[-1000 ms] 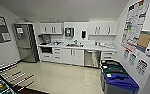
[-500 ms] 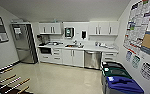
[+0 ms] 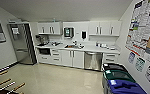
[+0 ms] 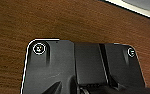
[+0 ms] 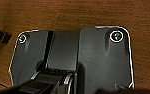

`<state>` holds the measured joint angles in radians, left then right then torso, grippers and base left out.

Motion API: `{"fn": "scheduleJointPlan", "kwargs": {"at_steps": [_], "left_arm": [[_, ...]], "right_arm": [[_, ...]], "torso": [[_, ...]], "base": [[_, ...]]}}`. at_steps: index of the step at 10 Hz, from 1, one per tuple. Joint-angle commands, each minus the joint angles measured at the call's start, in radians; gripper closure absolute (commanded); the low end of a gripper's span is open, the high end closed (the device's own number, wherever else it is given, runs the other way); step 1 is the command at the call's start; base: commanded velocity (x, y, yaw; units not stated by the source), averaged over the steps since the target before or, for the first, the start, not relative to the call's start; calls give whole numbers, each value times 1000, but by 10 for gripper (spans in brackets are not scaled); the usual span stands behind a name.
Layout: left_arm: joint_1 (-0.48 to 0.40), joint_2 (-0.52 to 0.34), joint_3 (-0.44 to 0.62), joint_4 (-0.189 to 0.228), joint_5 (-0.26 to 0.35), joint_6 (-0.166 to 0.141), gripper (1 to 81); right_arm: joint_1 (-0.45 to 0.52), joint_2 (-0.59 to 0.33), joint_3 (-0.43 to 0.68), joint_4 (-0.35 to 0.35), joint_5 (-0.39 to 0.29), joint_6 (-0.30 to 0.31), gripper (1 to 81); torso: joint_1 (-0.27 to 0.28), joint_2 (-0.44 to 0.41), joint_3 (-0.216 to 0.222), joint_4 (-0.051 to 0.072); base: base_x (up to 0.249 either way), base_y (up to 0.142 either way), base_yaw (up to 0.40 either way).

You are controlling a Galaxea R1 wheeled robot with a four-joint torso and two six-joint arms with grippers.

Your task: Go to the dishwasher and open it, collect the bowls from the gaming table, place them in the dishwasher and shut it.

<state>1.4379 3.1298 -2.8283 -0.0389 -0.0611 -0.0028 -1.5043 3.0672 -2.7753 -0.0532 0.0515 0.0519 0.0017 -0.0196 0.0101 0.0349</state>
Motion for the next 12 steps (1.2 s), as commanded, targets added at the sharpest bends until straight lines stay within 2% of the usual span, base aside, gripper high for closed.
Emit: {"fn": "scheduleJointPlan", "kwargs": {"at_steps": [1, 12], "left_arm": [[-63, 3, 1, -7, 43, 4, 10], [-63, 6, 1, -6, 43, 3, 10]], "right_arm": [[54, 4, -1, -5, -51, 0, 10], [57, 4, 5, -7, -53, -4, 10]], "torso": [[0, 0, 0, 0], [0, 0, 0, 0]], "base": [[176, 0, 0], [171, 0, 0]]}}
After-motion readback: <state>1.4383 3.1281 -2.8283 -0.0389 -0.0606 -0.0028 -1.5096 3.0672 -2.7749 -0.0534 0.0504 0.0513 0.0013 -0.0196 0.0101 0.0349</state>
